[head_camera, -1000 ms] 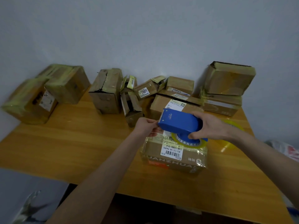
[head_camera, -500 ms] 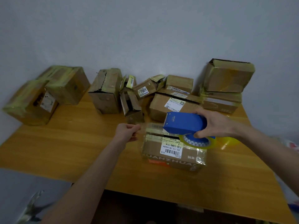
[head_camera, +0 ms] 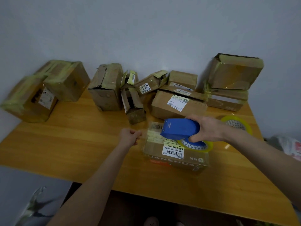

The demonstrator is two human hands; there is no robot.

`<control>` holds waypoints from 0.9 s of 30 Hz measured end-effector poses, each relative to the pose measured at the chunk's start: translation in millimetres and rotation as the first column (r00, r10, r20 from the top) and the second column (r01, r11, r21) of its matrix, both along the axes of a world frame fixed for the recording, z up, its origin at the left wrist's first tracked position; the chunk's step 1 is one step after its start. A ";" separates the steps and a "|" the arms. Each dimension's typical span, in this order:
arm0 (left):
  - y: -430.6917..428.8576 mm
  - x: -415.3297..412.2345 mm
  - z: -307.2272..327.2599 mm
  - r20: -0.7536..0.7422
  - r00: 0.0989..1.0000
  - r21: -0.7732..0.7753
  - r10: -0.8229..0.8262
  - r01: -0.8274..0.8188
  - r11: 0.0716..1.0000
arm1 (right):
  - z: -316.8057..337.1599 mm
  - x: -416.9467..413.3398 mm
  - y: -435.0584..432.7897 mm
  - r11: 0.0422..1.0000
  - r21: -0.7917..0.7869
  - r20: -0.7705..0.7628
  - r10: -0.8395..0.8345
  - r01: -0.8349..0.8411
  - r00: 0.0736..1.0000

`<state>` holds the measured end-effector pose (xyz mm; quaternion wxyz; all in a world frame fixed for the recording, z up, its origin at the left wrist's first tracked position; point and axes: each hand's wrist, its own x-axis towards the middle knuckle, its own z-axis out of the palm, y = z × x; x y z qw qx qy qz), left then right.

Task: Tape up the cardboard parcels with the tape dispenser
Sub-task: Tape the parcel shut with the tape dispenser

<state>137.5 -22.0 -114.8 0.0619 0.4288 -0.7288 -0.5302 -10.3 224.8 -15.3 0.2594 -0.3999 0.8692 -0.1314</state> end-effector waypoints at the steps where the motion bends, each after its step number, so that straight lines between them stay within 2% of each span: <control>1: 1.4 -1.5 -5.2 0.020 1.000 -0.017 -0.008 0.008 1.000 | -0.3 0.2 0.0 1.000 0.004 -0.002 -0.001 0.001 1.000; 4: 8.8 -2.4 -22.8 0.094 0.995 -0.018 -0.038 0.040 0.999 | -2.2 1.8 -0.3 1.000 0.012 -0.014 -0.001 0.001 1.000; 8: 13.5 -8.2 -29.8 0.189 0.970 -0.107 -0.150 0.172 0.979 | -4.7 2.9 -2.6 1.000 0.007 -0.017 -0.002 0.002 1.000; 9: 12.5 -7.7 -28.0 0.250 0.951 -0.126 -0.185 0.221 0.967 | -5.0 2.7 -3.1 1.000 0.000 -0.019 -0.003 0.003 1.000; 11: 7.6 -1.2 -30.2 0.476 0.844 -0.179 -0.248 0.370 0.912 | -4.8 2.0 -3.8 1.000 0.000 -0.026 -0.005 0.005 1.000; 12: 5.3 5.1 -32.1 0.544 0.803 -0.222 -0.243 0.417 0.881 | -5.2 2.7 -4.0 1.000 -0.003 -0.024 -0.006 0.006 1.000; 13: 4.5 9.0 -32.1 0.524 0.825 -0.302 -0.210 0.411 0.860 | -5.5 3.0 -4.1 1.000 -0.012 -0.023 -0.007 0.006 1.000; 15: 10.9 11.0 -21.5 0.300 0.939 -0.493 -0.167 0.303 0.816 | -6.1 2.3 -4.8 1.000 -0.020 -0.024 0.001 -0.001 1.000; 16: 16.4 9.2 -14.2 0.183 0.962 -0.571 -0.202 0.272 0.775 | -6.4 1.4 -5.8 1.000 -0.019 -0.024 0.008 -0.008 1.000; 17: 24.5 6.8 -6.6 0.128 0.948 -0.620 -0.292 0.306 0.722 | -6.4 0.7 -6.5 1.000 -0.018 -0.023 0.014 -0.015 1.000; 18: 34.4 5.2 -1.2 0.144 0.897 -0.637 -0.418 0.407 0.655 | -6.1 0.0 -6.6 1.000 -0.019 -0.022 0.018 -0.018 1.000; 20: 56.1 7.0 2.0 0.317 0.711 -0.568 -0.628 0.672 0.475 | -5.5 -0.5 -6.2 0.999 -0.024 -0.026 0.024 -0.025 0.999; 22: 66.0 12.1 -3.1 0.516 0.560 -0.488 -0.648 0.814 0.315 | -5.8 -0.2 -5.8 0.998 -0.034 -0.052 0.056 -0.058 0.997; 24: 67.2 13.0 -7.4 0.617 0.526 -0.483 -0.585 0.840 0.247 | -3.7 -2.1 -6.1 0.995 -0.024 -0.118 0.090 -0.094 0.989; 27: 67.9 12.0 -6.4 0.655 0.533 -0.501 -0.535 0.837 0.220 | 0.4 -5.5 -5.8 0.992 -0.008 -0.142 0.127 -0.129 0.982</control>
